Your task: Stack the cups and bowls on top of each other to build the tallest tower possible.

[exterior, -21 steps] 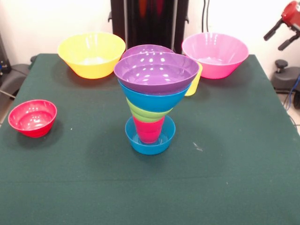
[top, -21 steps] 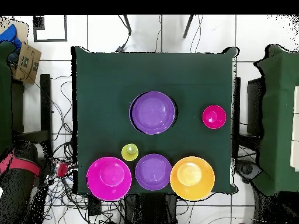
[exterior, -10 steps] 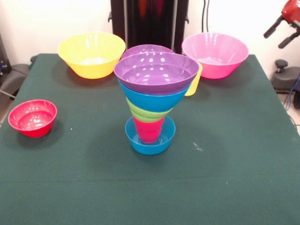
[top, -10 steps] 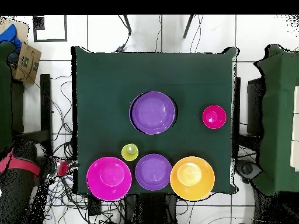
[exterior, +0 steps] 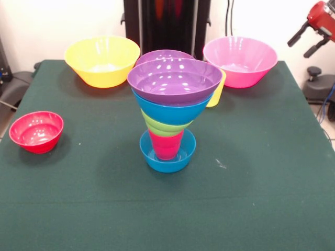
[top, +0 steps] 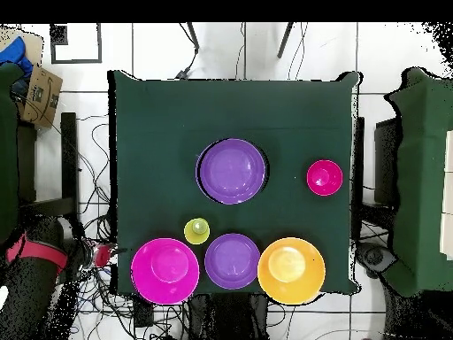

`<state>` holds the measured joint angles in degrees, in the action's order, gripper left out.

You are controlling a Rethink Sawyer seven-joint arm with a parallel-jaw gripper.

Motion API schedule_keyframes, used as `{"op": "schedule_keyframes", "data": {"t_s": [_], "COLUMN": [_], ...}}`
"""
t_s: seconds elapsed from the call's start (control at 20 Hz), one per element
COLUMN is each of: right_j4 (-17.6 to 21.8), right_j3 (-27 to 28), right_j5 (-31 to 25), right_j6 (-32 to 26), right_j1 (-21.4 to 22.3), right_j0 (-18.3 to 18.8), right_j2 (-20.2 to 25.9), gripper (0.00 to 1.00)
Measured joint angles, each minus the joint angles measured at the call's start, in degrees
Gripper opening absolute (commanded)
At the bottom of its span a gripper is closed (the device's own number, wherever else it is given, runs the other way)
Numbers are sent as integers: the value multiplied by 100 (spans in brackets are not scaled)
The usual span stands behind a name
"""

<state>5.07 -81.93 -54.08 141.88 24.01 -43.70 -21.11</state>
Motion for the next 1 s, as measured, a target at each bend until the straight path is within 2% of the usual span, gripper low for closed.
{"op": "schedule_keyframes", "data": {"t_s": [0.6,1.0], "right_j4": [149,395], "right_j3": [-162,-208], "right_j5": [354,570], "right_j6": [0,0], "right_j1": [-178,-401], "right_j0": [-69,-337], "right_j2": [0,-28], "gripper": [100,100]}}
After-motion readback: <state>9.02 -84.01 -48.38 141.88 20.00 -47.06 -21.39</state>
